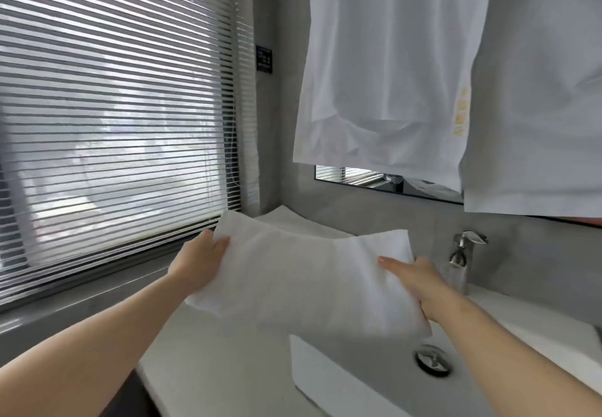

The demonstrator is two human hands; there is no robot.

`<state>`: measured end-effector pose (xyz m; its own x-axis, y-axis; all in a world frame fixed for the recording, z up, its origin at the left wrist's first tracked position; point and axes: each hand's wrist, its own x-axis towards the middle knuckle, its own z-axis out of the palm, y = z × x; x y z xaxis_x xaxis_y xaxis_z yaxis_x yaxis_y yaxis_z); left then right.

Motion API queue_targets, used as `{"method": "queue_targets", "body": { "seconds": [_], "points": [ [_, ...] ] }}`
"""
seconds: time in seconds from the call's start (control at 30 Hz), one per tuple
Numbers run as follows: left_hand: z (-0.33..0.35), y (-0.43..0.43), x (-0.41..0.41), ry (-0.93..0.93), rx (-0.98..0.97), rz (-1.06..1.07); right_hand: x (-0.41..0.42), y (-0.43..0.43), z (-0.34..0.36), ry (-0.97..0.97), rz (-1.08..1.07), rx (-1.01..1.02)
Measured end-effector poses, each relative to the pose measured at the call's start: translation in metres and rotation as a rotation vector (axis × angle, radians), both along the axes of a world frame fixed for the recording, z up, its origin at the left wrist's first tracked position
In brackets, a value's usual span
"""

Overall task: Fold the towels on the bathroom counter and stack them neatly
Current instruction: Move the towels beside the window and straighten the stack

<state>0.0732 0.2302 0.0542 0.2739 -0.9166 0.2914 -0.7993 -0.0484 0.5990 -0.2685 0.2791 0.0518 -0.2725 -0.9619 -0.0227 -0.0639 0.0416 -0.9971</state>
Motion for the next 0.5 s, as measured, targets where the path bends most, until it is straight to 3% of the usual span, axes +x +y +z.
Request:
{"method": "queue_targets", "body": {
  "seconds": [0.5],
  "points": [
    [-0.007,-0.012,0.145,-0.069,0.020,0.258,0.159,-0.115,-0.016,0.040,0.264,0.044]
  ]
}}
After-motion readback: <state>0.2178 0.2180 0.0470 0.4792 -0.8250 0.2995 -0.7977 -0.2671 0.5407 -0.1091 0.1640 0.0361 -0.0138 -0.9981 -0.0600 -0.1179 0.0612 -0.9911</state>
